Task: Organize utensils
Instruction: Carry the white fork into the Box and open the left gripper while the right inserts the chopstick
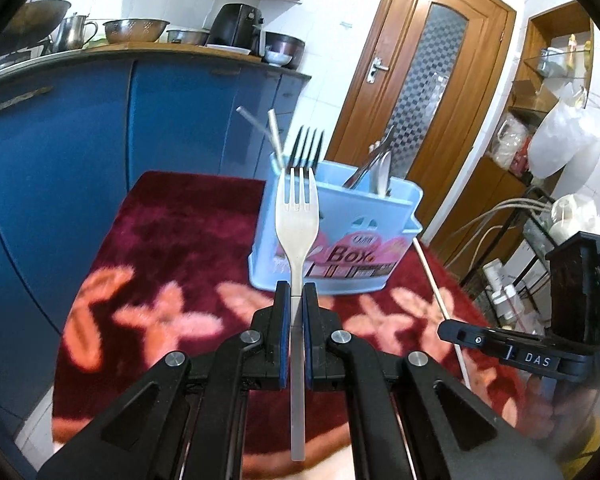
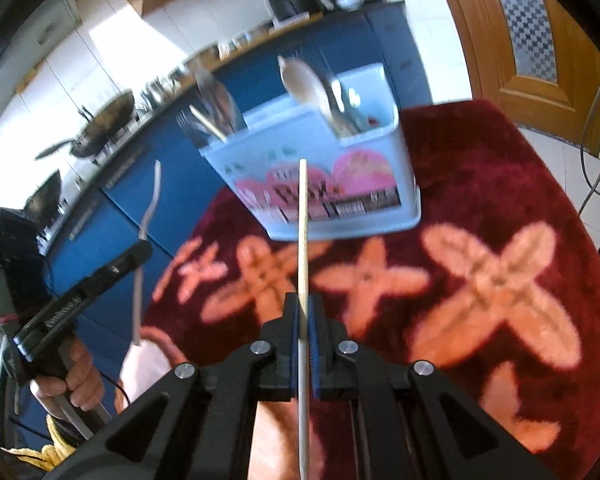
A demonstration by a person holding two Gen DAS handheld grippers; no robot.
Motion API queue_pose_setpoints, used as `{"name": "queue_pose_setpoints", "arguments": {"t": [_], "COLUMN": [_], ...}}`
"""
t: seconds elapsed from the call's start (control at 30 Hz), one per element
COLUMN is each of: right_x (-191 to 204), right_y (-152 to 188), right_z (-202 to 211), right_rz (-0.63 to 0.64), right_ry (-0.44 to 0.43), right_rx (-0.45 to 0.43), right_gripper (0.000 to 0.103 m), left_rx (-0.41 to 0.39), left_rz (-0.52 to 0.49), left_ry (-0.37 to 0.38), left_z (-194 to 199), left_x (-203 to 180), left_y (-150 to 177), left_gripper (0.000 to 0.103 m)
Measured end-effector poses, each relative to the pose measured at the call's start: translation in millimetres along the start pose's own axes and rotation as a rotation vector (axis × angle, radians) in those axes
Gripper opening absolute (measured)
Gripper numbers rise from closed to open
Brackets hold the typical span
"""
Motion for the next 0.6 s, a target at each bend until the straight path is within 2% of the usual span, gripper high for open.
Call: {"name": "queue_pose_setpoints", "arguments": {"t": [0.17,0.33,0.6], "right_x": [1,1,-2], "right_y": [-19,-37,-60], "right_z": [15,19,18], "right_rz": [-0.017,-0.040,-0.028], "right_ry": [-0.044,-0.096,-0.077], "right_rx": [-0.103,-0.168,-0.239], "right_gripper": [0.006,0.006,0.006], "left_rx": [-0.046,-0.111,-0.202], "left_rz": [0.009,0.012,0.025], "left_ry": [0.035,0.061,0.128], "left_z": [0,1,-12], "left_x": [-10,-19,-38], "left_y": [-20,-47,-98], "left_gripper": [0.004,0.004,0.004]}}
Point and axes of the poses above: each gripper's, at about its wrist camera, not at the fingertips, and z roughly against the way its jaws point, x to its left, y to its underside, the point moved 7 cm from there along -z, roughly the way its jaws point, and after that the axes turned 5 degrees about z, right-handed, at the moved point
